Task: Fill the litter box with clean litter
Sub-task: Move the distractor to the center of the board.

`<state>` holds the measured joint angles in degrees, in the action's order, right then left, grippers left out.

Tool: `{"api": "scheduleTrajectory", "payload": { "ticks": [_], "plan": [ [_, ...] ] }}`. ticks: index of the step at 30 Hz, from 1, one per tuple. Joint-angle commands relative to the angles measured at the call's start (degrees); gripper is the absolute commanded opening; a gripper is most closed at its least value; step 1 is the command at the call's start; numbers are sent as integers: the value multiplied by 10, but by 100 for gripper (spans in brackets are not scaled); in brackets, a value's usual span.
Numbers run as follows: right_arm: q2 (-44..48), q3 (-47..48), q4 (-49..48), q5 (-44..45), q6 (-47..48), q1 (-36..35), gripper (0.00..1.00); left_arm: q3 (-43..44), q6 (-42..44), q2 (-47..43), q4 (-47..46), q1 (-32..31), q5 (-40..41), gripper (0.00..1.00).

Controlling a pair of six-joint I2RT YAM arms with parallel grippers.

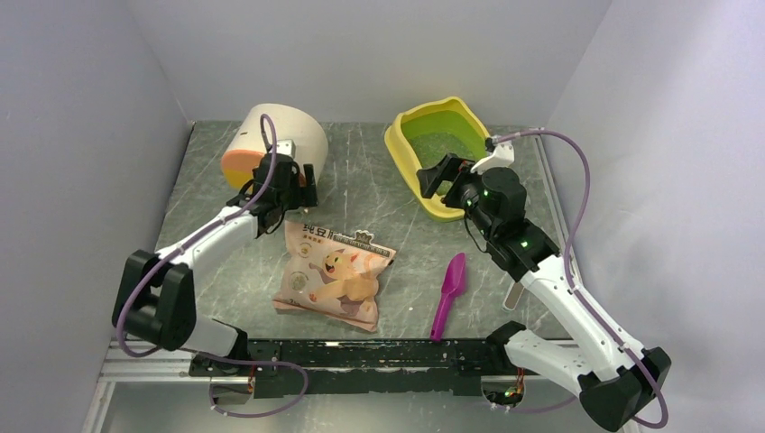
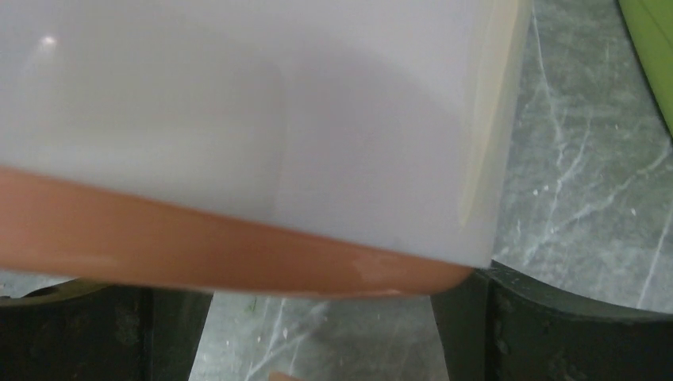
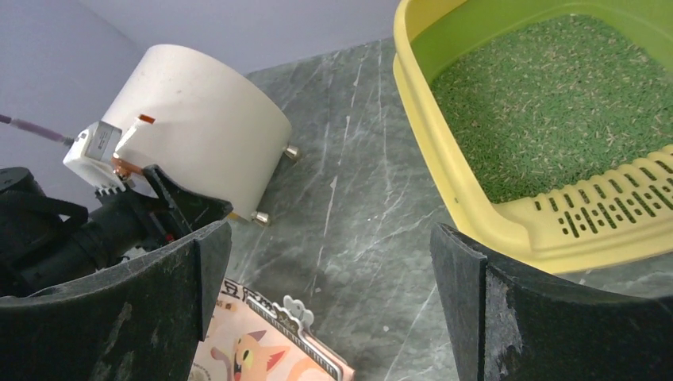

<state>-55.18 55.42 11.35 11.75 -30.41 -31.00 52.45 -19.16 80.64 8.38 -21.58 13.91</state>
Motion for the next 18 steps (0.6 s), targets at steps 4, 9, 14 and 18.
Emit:
{"api": "scheduleTrajectory", "payload": {
  "ticks": [4,9,14,18],
  "plan": [
    [-3,10,18,-3,39,13,100,69,39,80,-105,39,4,99],
    [-25,5,30,-23,57,18,100,118,36,132,-86,80,-68,99],
    [-44,-24,34,-53,44,80,100,117,26,109,-47,82,-128,99],
    [-86,-36,26,-96,70,138,100,90,21,48,-15,82,-178,99]
  ]
}}
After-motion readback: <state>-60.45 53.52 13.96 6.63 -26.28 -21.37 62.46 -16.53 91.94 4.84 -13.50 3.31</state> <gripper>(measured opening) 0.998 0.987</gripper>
